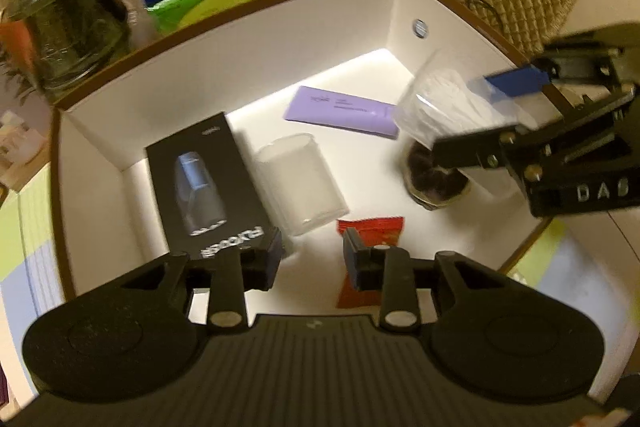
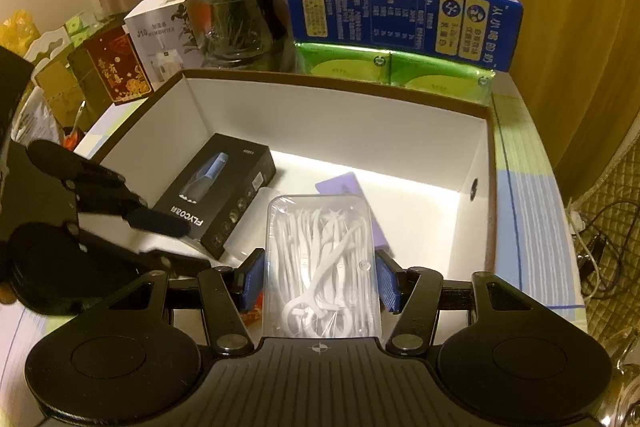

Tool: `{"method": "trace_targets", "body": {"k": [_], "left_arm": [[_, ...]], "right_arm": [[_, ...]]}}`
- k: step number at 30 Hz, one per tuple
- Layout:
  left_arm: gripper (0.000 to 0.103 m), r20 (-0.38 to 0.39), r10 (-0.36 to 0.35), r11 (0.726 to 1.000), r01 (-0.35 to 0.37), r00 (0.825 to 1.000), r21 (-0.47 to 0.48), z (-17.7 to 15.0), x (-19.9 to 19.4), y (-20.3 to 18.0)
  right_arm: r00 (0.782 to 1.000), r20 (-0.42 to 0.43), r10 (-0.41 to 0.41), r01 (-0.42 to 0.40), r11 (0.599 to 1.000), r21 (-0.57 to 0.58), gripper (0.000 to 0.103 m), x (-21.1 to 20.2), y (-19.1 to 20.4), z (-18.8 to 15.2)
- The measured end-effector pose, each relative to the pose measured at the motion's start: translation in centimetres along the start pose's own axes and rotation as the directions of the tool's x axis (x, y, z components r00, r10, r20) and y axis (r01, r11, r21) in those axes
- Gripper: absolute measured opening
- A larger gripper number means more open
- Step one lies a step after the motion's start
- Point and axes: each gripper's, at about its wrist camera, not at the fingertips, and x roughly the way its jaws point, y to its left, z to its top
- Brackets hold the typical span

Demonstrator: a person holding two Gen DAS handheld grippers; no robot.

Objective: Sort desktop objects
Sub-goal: 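Open both grippers to release the candy packet and floss-pick box inside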

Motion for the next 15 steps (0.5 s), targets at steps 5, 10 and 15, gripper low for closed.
{"method": "trace_targets", "body": {"k": [5, 10, 15], "left_arm": [[0.029, 0.007, 0.046, 0.998, -0.046, 0.999, -0.042, 0.1, -0.5, 1.5], [0.031, 0.009, 0.065, 0.995, -0.064, 0.998, -0.075, 0.2, -0.7, 2.4], [0.033, 0.008, 0.079, 0.992, -0.078, 0.997, -0.094, 0.4, -0.4, 2.8]], "right_arm": [[1.0, -0.017, 0.012, -0.012, 1.0, -0.011, 0.054, 0.7, 0.5, 0.0], [0.999, -0.027, 0.018, -0.019, 1.0, -0.015, 0.054, 1.7, 1.0, 0.2], [0.999, -0.036, 0.009, -0.009, 1.0, 0.003, 0.054, 3.1, 1.2, 0.7]]}}
